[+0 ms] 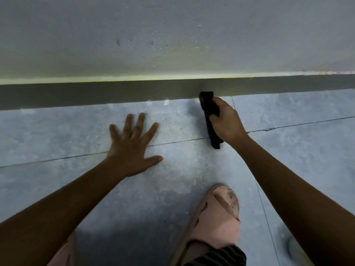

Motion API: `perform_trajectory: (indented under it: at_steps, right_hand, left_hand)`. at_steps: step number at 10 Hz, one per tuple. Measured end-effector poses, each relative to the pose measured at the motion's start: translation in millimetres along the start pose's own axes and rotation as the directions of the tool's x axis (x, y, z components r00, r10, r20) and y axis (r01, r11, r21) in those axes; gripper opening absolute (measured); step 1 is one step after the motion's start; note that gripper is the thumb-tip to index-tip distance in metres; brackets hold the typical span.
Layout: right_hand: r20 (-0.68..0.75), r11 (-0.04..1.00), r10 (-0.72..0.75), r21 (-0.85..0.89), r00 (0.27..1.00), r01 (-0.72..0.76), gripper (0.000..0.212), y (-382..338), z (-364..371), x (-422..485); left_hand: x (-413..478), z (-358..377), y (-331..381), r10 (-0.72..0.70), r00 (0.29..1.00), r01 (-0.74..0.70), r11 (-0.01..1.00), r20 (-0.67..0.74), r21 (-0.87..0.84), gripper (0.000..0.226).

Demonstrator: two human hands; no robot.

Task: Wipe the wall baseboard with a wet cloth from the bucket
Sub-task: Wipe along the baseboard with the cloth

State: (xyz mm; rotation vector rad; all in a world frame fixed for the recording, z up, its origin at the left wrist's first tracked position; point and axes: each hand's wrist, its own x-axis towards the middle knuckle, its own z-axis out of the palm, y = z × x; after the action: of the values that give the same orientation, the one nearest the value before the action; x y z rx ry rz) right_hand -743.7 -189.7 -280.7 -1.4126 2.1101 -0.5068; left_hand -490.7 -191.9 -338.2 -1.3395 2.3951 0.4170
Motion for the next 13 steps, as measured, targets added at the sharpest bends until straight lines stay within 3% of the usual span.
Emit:
perform_trajectory:
  at_steps: [1, 2, 3, 4, 5, 6, 8, 10, 11, 13]
  right_hand:
    - [0.047, 0.829, -0.352, -0.447, 0.935, 0.335, 0.061, 9, 0, 10]
    - [0.114, 0.676, -0.443, -0.609, 0.889, 0.415, 0.063, 17, 3, 17]
    - [-0.059, 0.758, -0.382, -0.592, 0.922, 0.276, 0.050, 14, 11, 5]
    - [-0.267, 0.941, -0.016, -0.329, 0.964, -0.076, 0.038, 1, 21, -6]
    - [-0.169, 0.915, 0.334, -0.177, 0.927, -0.362, 0.055, -9, 30, 2]
    - [-0.161, 0.891, 0.420, -0.117, 0.893, -0.439, 0.075, -17, 36, 19]
    - [-0.027, 0.858, 0.466, -0.232, 0.884, -0.459, 0.088, -18, 52, 33]
    - [-0.068, 0.743, 0.647, -0.171, 0.760, -0.647, 0.095, -7, 13, 58]
    - [-0.053, 0.752, 0.628, -0.217, 0.776, -0.623, 0.099, -18, 20, 53]
    - [0.133, 0.853, 0.478, -0.305, 0.868, -0.423, 0.101, -68, 81, 29]
  left_hand:
    - [0, 1, 0, 0.004, 1.000, -0.004, 1.000, -0.014, -0.011, 0.095]
    - [1, 2, -1, 0.010, 1.000, -0.010, 1.000, -0.018, -0.011, 0.095]
    - [1, 2, -2, 0.008, 1.000, -0.008, 1.000, -0.010, -0.017, 0.095]
    - [1, 2, -1, 0.009, 1.000, -0.009, 1.000, -0.013, -0.019, 0.095]
    - [0, 2, -1, 0.011, 1.000, -0.012, 1.000, -0.016, -0.018, 0.095]
    - [0, 2, -2, 0.010, 1.000, -0.011, 1.000, -0.023, -0.023, 0.095]
    - [1, 2, -2, 0.006, 1.000, -0.006, 1.000, -0.009, -0.023, 0.095]
    - [2, -1, -5, 0.027, 1.000, -0.027, 1.000, -0.002, -0.009, 0.096]
    - [2, 0, -5, 0.032, 0.999, -0.032, 0.999, -0.009, -0.016, 0.095]
    - [1, 1, -5, 0.037, 0.999, -0.038, 0.999, -0.032, -0.007, 0.095]
